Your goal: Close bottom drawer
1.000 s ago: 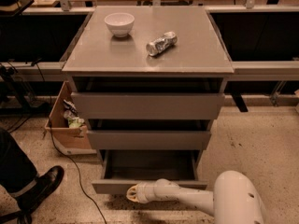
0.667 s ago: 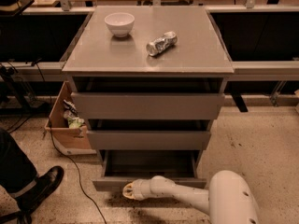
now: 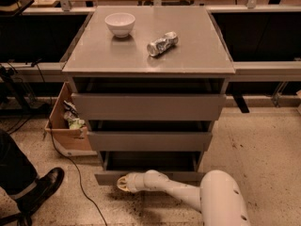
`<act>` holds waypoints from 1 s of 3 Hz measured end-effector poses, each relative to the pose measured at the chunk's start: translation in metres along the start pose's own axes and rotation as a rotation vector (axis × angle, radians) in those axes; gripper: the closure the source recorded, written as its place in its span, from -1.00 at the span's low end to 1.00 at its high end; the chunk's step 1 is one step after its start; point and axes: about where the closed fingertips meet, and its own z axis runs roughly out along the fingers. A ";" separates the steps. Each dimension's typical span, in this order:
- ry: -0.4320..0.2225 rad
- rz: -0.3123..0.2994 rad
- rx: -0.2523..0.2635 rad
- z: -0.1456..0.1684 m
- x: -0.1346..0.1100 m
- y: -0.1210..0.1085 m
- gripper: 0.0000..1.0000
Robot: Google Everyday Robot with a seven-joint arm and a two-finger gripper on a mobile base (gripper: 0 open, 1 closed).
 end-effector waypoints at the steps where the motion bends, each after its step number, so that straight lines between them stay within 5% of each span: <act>1: -0.001 -0.026 0.030 0.001 0.002 -0.012 1.00; 3: -0.005 -0.100 0.073 0.002 0.000 -0.032 1.00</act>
Offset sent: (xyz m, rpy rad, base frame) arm 0.0784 0.0076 0.0451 0.0260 -0.3449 0.0704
